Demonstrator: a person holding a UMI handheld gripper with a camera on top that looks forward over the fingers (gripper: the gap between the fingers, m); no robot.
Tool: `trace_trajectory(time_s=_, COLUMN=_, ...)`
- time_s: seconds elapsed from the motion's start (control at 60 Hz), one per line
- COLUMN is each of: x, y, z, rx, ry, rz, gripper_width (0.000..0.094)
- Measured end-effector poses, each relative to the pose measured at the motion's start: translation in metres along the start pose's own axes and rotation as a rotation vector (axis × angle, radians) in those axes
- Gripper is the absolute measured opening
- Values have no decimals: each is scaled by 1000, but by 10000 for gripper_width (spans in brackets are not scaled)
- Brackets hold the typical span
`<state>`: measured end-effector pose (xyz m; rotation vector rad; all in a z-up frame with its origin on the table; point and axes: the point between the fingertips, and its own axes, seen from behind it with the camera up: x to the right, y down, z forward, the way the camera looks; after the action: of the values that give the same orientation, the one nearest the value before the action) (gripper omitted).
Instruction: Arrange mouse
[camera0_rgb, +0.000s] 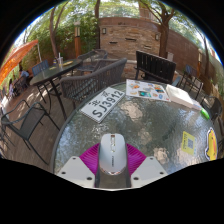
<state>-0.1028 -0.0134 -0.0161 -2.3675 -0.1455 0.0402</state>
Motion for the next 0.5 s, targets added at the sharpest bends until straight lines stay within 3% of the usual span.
trace_trajectory(time_s=0.117, x=-6, y=-27, z=-27, rx=67, ry=-49, rz=-8, gripper_width=347)
trace_trajectory(time_s=0.283, x=16, y=-127, z=-127, rx=312, ry=-144, rz=22, gripper_width=345)
trace_trajectory(time_s=0.433, x=121, y=-213, z=-217, rx=515, ry=-123, rz=97, gripper_width=344)
trace_trajectory(time_s=0.5, x=194, y=-206, z=-239, rx=555, ry=-76, rz=125, gripper_width=344)
